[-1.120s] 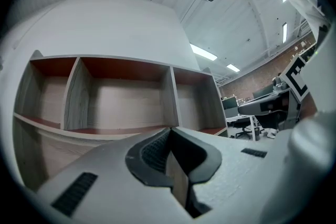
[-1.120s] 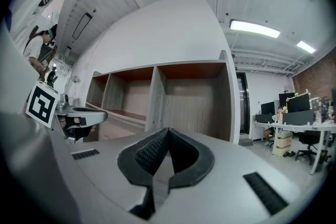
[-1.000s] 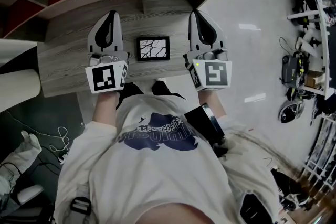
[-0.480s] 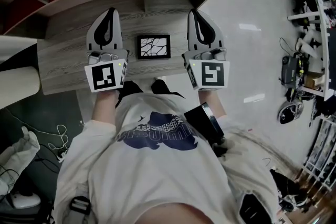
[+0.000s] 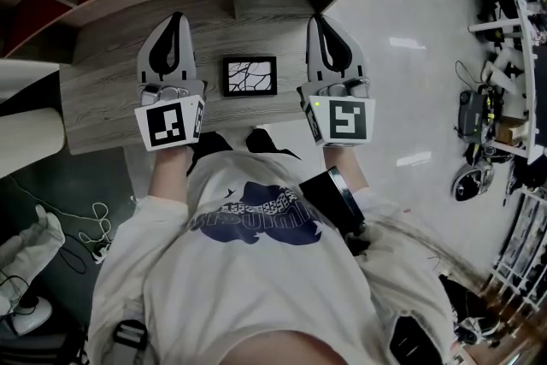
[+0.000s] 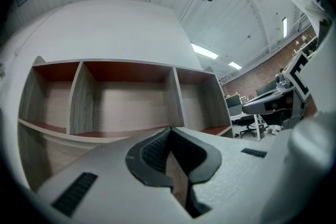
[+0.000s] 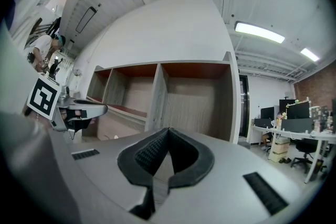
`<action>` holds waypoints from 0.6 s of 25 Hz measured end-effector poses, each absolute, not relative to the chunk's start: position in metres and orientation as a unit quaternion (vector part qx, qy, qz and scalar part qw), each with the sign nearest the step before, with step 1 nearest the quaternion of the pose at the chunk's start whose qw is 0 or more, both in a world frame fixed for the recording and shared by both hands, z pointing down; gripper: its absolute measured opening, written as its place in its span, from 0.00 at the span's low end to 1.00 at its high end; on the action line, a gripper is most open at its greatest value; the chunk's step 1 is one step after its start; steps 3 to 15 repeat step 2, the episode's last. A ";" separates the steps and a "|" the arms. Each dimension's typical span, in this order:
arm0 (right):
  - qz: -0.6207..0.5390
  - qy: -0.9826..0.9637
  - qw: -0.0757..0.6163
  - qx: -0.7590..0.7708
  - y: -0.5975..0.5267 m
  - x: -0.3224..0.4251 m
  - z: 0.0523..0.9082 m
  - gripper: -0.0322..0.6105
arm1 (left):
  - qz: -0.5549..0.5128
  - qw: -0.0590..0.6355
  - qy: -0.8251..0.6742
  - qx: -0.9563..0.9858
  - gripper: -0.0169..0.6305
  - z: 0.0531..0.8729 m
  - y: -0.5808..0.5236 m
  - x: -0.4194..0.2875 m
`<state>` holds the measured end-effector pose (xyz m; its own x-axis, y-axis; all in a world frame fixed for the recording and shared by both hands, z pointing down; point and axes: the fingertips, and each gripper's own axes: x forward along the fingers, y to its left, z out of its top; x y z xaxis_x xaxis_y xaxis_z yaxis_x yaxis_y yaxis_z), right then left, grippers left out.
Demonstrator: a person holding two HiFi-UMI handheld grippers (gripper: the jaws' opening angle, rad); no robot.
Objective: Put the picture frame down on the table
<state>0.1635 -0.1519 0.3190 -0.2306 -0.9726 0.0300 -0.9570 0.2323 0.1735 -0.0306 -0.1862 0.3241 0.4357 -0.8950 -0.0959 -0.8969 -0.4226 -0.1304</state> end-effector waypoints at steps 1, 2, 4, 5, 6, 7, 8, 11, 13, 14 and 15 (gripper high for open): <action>-0.059 -0.782 0.066 0.617 -0.152 0.163 0.319 0.05 | 0.006 0.081 0.532 -0.843 0.04 0.324 -0.186 -0.031; -0.060 -0.782 0.067 0.617 -0.152 0.163 0.319 0.05 | 0.007 0.081 0.533 -0.842 0.04 0.324 -0.186 -0.031; -0.060 -0.782 0.067 0.617 -0.152 0.163 0.319 0.05 | 0.007 0.081 0.533 -0.842 0.04 0.324 -0.186 -0.031; -0.060 -0.782 0.067 0.617 -0.152 0.163 0.319 0.05 | 0.007 0.081 0.533 -0.842 0.04 0.324 -0.186 -0.031; -0.060 -0.782 0.067 0.617 -0.152 0.163 0.319 0.05 | 0.007 0.081 0.533 -0.842 0.04 0.324 -0.186 -0.031; -0.060 -0.782 0.067 0.617 -0.152 0.163 0.319 0.05 | 0.007 0.081 0.533 -0.842 0.04 0.324 -0.186 -0.031; -0.060 -0.782 0.067 0.617 -0.152 0.163 0.319 0.05 | 0.007 0.081 0.533 -0.842 0.04 0.324 -0.186 -0.031; -0.060 -0.782 0.067 0.617 -0.152 0.163 0.319 0.05 | 0.007 0.081 0.533 -0.842 0.04 0.324 -0.186 -0.031; -0.060 -0.782 0.067 0.617 -0.152 0.163 0.319 0.05 | 0.007 0.081 0.533 -0.842 0.04 0.324 -0.186 -0.031; -0.060 -0.782 0.067 0.617 -0.152 0.163 0.319 0.05 | 0.007 0.081 0.533 -0.842 0.04 0.324 -0.186 -0.031; -0.060 -0.782 0.067 0.617 -0.152 0.163 0.319 0.05 | 0.007 0.081 0.533 -0.842 0.04 0.324 -0.186 -0.031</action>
